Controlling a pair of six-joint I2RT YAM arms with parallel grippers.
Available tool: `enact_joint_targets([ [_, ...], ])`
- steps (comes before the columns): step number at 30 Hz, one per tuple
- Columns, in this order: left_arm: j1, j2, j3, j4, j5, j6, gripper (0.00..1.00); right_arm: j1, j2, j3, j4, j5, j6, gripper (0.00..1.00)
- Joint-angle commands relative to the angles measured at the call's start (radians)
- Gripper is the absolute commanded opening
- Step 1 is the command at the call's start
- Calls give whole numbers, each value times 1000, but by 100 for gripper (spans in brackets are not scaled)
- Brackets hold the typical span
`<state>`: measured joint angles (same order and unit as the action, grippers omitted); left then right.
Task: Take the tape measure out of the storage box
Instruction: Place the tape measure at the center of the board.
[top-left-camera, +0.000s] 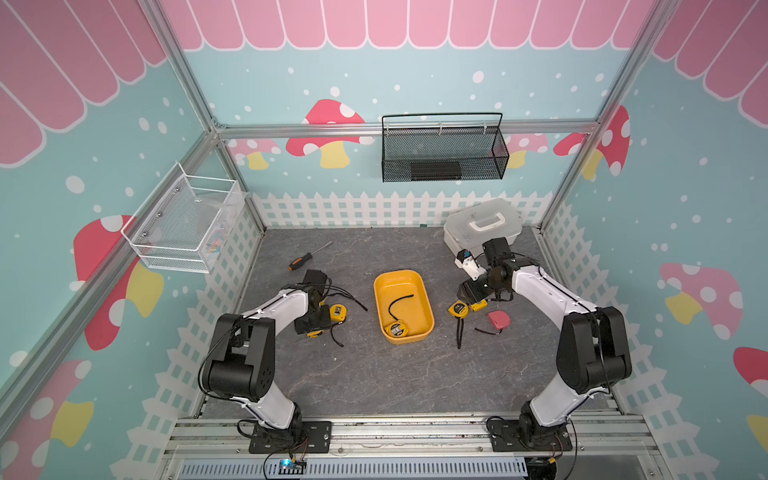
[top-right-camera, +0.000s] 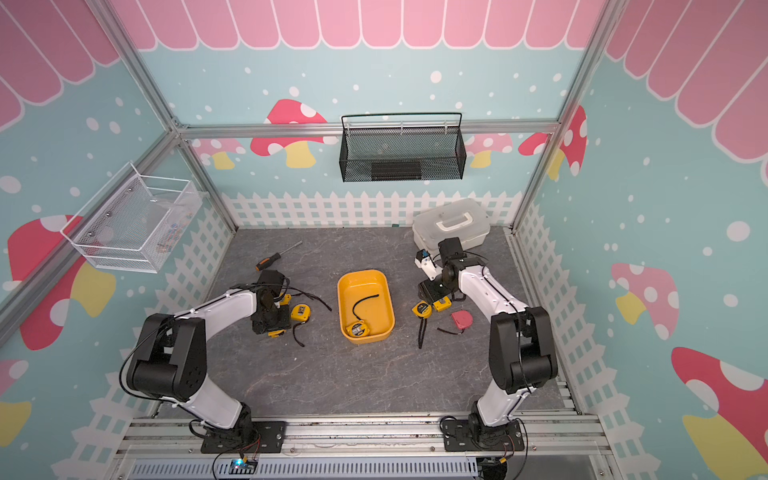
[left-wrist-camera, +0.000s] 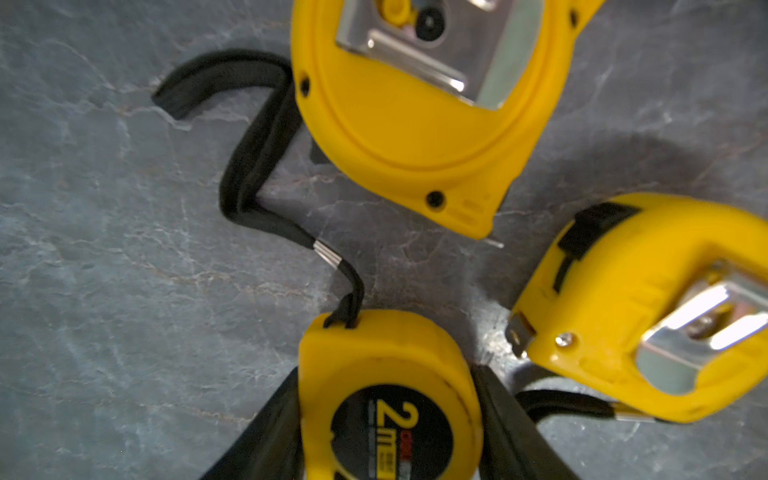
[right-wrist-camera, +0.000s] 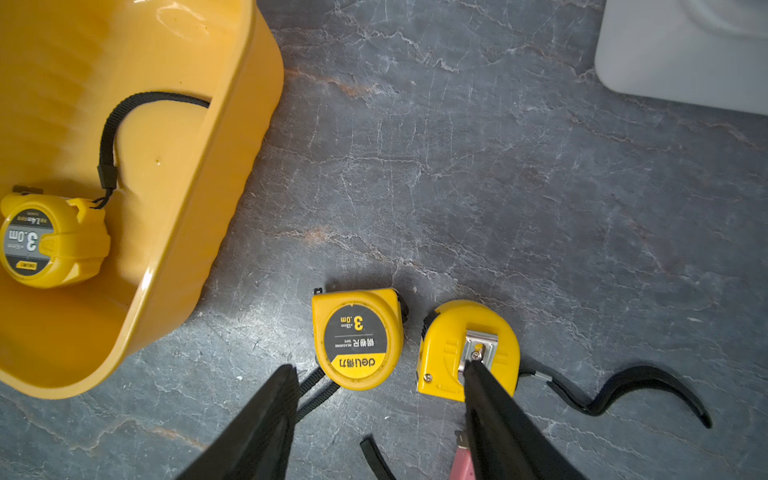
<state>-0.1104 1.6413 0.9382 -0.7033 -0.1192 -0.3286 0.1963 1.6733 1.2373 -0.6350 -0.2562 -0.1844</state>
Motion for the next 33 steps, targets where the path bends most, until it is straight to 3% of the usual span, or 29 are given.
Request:
enact_joint_targets([
  [1,9,35,21,5,19,10,58,-4,15,5,-5,-17,15,64],
  [4,8,43,25,3,20,12,60,-3,16,5,-6,-20,15,65],
  [10,8,36,25,1,17,13,67,-3,20,12,-9,-28,20,77],
  [22,8,-83,36,-29,-10,6,71,22,3,45,4,-105,60,83],
  [26,8,-149,43,-37,-61,18,71,77,20,85,-3,-115,76,85],
  [33,5,-241,64,-46,-46,13,71,241,50,184,-89,-36,45,85],
])
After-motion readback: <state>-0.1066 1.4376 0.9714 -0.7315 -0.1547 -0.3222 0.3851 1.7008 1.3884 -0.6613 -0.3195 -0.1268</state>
